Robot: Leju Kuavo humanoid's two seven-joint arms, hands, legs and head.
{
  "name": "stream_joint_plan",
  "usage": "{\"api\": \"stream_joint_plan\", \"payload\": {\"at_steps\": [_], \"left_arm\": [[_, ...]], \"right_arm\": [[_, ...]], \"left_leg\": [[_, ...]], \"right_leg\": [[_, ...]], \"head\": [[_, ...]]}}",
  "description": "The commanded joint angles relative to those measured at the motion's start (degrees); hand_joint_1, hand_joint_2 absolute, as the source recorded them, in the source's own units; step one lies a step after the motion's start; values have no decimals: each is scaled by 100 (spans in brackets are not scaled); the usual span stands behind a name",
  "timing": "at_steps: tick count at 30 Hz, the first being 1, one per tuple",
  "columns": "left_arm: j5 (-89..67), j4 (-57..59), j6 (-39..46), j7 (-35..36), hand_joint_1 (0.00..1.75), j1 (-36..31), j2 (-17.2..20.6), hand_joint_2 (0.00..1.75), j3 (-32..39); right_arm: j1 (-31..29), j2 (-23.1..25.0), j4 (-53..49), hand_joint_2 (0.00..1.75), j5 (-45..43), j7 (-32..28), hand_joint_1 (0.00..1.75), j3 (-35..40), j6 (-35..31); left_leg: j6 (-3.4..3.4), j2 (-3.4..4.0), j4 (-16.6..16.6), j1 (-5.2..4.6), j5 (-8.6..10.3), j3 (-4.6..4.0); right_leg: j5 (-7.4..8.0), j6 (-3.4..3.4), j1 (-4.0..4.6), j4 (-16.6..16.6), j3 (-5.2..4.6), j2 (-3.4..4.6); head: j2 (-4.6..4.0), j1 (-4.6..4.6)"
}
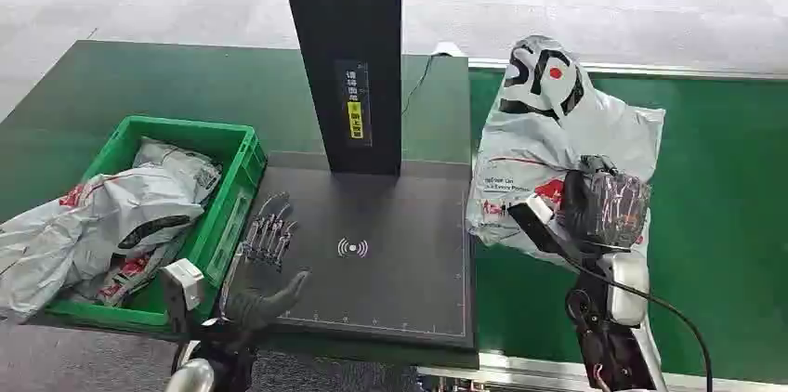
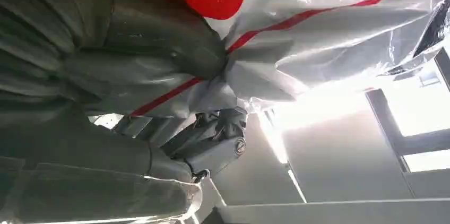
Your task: Moved the parcel from conveyor to table for the left to box.
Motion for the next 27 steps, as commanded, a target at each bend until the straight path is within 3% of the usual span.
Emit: {"api": "stream_joint_plan", "payload": {"at_steps": [1, 3, 4, 5, 9, 15, 20, 21, 22, 27], "left_arm": [[26, 391, 34, -20, 0, -160, 59, 175, -120], [33, 402, 59, -24, 0, -172, 64, 175, -132], [52, 392, 102, -47, 0, -151, 91, 175, -113], [61, 381, 106, -60, 0, -132, 121, 175, -102], [116, 625, -119, -228, 0, -271, 276, 175, -77], [118, 712, -147, -255, 0, -329, 260, 175, -65], [119, 703, -148, -255, 0, -323, 259, 175, -67], [120, 686, -150, -255, 0, -315, 259, 175, -66], [110, 729, -193, -270, 0, -358, 289, 175, -87], [101, 720, -245, -294, 0, -332, 272, 175, -38]], "right_arm": [[-236, 843, -531, 175, -43, -1307, 175, -1260, 48], [-240, 858, -449, 175, -528, -1619, 175, -1105, 48], [-214, 530, -367, 175, -1807, -1550, 175, -260, 691], [-203, 414, -426, 175, -2322, -1481, 175, 59, 1143], [-14, -116, -610, 175, -2731, -1477, 175, 1779, 2979], [63, -166, -649, 175, -2721, -1470, 175, 1857, 2939], [58, -175, -650, 175, -2731, -1469, 175, 1841, 2939], [44, -204, -644, 175, -2739, -1488, 175, 1889, 3040], [80, -340, -717, 175, -2643, -1634, 175, 2148, 3557], [321, -313, -1002, 175, -2504, -1710, 175, 2321, 3707]], "left_leg": [[3, -8, -1, -4, 1, -2], [3, -10, -2, -5, 3, -3], [2, -6, -2, -3, 1, 0], [4, -8, -6, -2, 3, 3], [4, 7, -5, -2, 0, 3], [3, -22, -7, -1, 5, 9], [3, -5, -3, -1, 1, 5], [5, -11, -5, -2, 3, 4], [4, -12, -4, -2, 3, 4], [3, -14, -8, 1, 2, 9]], "right_leg": [[1, -3, -5, 3, -5, 14], [1, -4, -5, 4, -7, 14], [1, -3, -4, 2, -3, 13], [4, -5, -4, -2, -3, 25], [5, -2, -3, -2, -1, 29], [-1, -5, -2, -3, 3, 9], [0, -1, -1, -1, 3, 11], [2, -2, -2, -3, 2, 15], [1, -3, -3, -2, 2, 10], [0, -6, -1, -6, 6, 14]], "head": [[0, 0], [0, 0], [0, 0], [0, 0], [0, 2], [0, -2], [0, 2], [0, 0], [0, 2], [0, 0]]}}
